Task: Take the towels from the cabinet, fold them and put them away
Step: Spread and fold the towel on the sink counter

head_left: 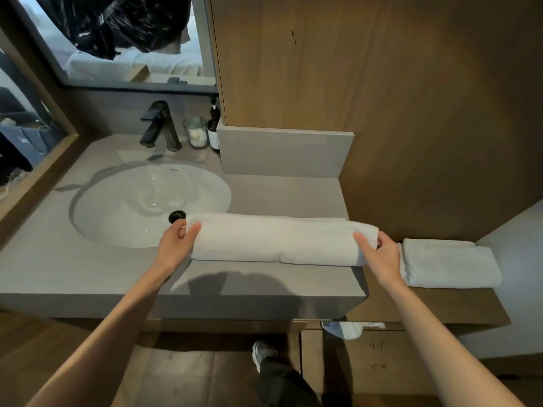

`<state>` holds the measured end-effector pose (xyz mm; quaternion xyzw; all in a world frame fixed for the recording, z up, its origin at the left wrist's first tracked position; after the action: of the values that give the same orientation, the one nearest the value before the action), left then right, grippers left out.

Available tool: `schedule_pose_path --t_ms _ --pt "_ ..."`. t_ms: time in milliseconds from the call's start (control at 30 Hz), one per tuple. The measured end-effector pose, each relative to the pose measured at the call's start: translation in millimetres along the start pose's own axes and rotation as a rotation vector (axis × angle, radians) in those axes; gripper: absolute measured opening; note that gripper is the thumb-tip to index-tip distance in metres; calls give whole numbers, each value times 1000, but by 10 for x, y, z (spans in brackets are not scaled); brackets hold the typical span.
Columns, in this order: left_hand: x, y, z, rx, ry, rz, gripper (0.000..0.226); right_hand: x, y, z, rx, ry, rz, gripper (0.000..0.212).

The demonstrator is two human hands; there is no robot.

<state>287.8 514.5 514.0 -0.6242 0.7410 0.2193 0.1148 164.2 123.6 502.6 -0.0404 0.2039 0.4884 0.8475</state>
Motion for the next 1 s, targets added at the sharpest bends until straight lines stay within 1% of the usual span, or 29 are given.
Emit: schedule_pose_path --t_ms 33,133,267,367,433,600,700,767,867,933,967,1000 --pt "35 -69 -2 -6 4 -19 42 32 -81 -7 15 -4 -9 21" --pt "150 -271 -7 -67 -43 -32 33 123 -294 -15 52 0 -7 25" --pt "266 -505 31 -139 -200 -26 35 230 -461 -29 38 61 6 16" --pt "329 -595 90 -164 -370 -61 28 306 -542 -105 24 186 10 19" --pt "362 -594 122 -152 -429 -71 28 321 -587 -166 28 308 12 23" --pt "359 -582 137 -95 -466 -53 26 324 -678 -231 30 487 40 20" --pt "360 -591 166 -71 -481 -57 25 327 -722 -229 38 561 52 24" --pt "370 -597 201 -94 -477 -71 27 337 -737 -228 49 631 39 29" --pt "396 -583 215 -196 -411 -131 35 370 -731 -197 91 662 -19 32" --pt "406 -534 176 -248 -375 -160 36 391 -699 -114 142 576 -66 33" --pt "412 -505 159 -240 -388 -189 37 400 -676 -73 149 556 -102 35" --pt "422 -468 141 -197 -439 -229 38 410 -659 -42 106 601 -155 38"
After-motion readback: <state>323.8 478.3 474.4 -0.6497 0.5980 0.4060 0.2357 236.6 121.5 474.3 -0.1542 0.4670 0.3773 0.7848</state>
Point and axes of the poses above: each hand's wrist, its own y-axis away from the middle knuckle, its own x-axis out of the palm, z = x × y, the point moved 1 cm from there along -y, towards the middle knuckle, and after that the axes turned 9 degrees about z, right-handed, at the moved point
